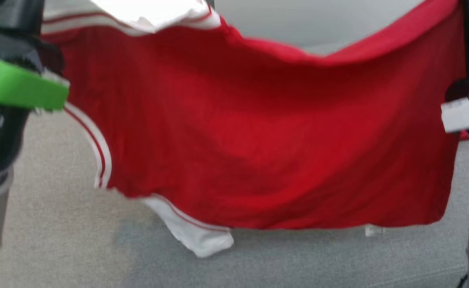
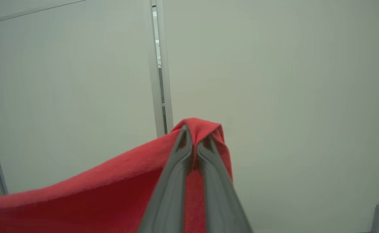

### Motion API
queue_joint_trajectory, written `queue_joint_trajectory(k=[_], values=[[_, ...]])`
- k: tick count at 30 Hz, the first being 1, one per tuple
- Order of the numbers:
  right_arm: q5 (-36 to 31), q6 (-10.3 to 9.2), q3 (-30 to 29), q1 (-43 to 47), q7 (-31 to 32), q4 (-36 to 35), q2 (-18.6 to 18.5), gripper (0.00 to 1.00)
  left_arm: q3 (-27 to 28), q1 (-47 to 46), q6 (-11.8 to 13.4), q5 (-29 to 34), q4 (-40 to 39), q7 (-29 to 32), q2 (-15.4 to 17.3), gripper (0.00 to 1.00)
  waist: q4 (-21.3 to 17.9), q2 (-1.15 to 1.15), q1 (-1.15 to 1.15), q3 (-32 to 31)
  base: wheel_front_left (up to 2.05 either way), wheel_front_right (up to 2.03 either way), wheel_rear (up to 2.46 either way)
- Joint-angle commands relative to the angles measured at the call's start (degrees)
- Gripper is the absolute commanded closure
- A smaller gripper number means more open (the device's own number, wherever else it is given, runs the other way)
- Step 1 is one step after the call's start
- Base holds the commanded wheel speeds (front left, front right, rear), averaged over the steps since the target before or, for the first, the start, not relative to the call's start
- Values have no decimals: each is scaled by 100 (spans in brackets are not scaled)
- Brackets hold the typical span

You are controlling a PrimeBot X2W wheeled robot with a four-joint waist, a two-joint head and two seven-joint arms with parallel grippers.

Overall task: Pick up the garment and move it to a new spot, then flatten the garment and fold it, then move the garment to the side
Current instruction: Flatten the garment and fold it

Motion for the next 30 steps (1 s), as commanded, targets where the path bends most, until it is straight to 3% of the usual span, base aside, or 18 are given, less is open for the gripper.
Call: queue_joint_trajectory(k=[1,9,17,23,30], values=[[-88,-3,38,-334,-106,287,-3,100,-31,-334,-77,112,226,22,35,100,2,0,0,757,0,0,0],[-523,-3,387,-2765,-962,2573,117,100,-413,-2325,-354,807,1956,-100,32,100,-177,0,0,1800,0,0,0],[-1484,-3,305,-4917,-1970,4701,276,100,-615,-4328,-400,1547,3838,-1268,-448,100,-158,0,0,2422,0,0,0],[-2008,-3,127,-5399,-2491,6003,347,100,-810,-4396,-480,1363,4744,-1972,-912,100,138,0,0,2720,0,0,0],[-2329,-3,84,-4947,-2993,7121,375,100,-1063,-3528,-537,935,5066,-2479,-933,100,364,0,0,2955,0,0,0]])
